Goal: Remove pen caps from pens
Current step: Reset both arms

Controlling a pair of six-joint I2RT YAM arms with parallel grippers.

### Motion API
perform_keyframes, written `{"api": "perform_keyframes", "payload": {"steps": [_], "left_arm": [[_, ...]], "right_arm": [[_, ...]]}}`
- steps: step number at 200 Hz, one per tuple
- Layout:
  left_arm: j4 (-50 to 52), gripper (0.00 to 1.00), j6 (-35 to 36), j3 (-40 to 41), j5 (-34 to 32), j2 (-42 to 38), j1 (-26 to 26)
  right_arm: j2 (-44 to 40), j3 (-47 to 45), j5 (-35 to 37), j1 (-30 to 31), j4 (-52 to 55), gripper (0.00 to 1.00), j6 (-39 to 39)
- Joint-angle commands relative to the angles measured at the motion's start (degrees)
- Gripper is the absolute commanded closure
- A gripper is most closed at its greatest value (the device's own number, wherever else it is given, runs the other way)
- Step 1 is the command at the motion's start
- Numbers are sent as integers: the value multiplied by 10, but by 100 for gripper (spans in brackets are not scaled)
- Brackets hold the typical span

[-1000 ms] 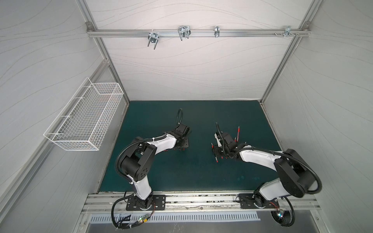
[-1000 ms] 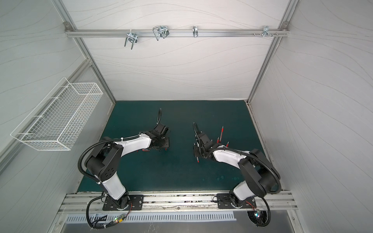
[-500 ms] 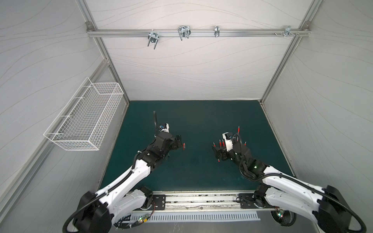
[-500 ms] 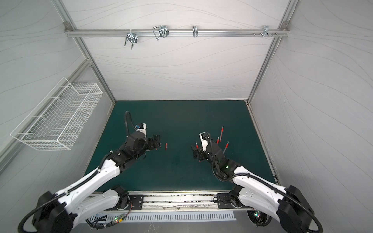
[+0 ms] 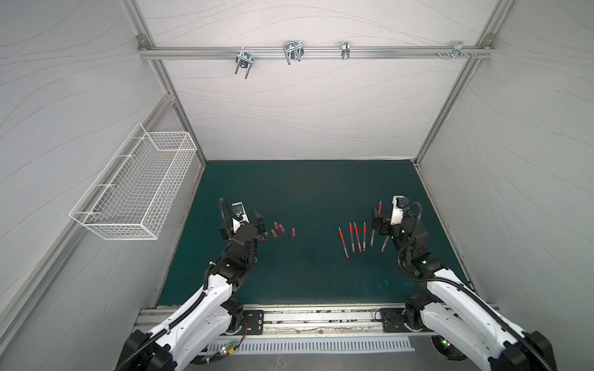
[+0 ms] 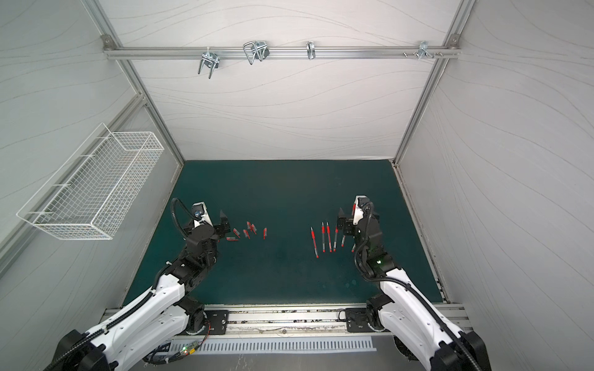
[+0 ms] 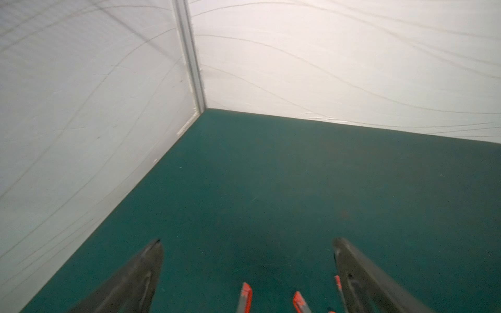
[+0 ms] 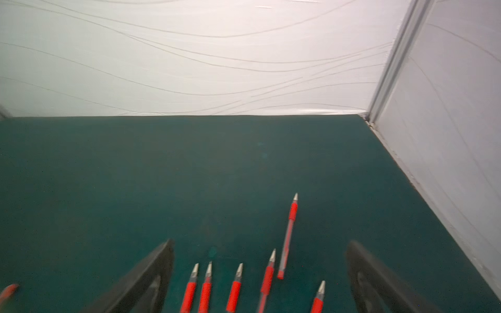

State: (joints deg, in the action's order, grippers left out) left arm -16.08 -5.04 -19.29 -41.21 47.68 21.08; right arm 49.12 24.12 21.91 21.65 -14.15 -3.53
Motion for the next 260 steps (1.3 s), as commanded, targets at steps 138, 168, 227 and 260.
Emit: {"api": "perform_keyframes", "payload": {"steps": [138,168,227,260], "left_arm": [[-434,2,52,36,123,349,-137],[-440,2,57,17,136,386,-141],[-373,1,37,-26,183,413,-169],[-371,1,36,-28,189,416,-173]], "right_arm": [[239,-82,-183,-165,-304,1,89],[248,-76,-191,-189,-307,1,86],[258,-53,-250,-223,-275,1,69],[262,-45,-276,-225,-264,1,76]]}}
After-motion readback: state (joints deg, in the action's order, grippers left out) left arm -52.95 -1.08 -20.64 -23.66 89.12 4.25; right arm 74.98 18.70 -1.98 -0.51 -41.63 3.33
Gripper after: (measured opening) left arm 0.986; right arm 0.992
